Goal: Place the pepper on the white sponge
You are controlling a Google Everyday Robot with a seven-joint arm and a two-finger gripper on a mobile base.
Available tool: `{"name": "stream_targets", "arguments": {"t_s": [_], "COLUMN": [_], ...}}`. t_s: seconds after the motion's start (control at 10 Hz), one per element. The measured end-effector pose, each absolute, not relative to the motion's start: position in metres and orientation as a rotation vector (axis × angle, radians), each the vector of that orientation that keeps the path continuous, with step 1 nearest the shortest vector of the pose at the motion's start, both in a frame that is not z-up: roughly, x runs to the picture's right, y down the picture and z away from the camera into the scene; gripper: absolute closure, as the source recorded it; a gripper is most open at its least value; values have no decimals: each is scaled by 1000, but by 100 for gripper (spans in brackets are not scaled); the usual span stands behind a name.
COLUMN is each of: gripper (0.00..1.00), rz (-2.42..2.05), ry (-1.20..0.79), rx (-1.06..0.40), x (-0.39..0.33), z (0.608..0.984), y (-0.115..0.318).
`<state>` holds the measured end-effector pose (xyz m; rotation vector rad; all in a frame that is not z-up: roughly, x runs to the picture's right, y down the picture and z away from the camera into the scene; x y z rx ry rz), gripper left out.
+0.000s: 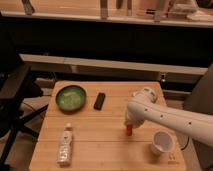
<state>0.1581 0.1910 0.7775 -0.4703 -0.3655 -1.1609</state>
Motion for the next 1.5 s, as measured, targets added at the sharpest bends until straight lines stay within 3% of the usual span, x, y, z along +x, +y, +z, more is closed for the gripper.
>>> {"name": "stream_targets", "arguments": {"t_s": [1.5], "gripper": [97], "rz": [-1164], "ry": [-356], "rx": [-453], "x": [198], "z": [793], "y": [160]}}
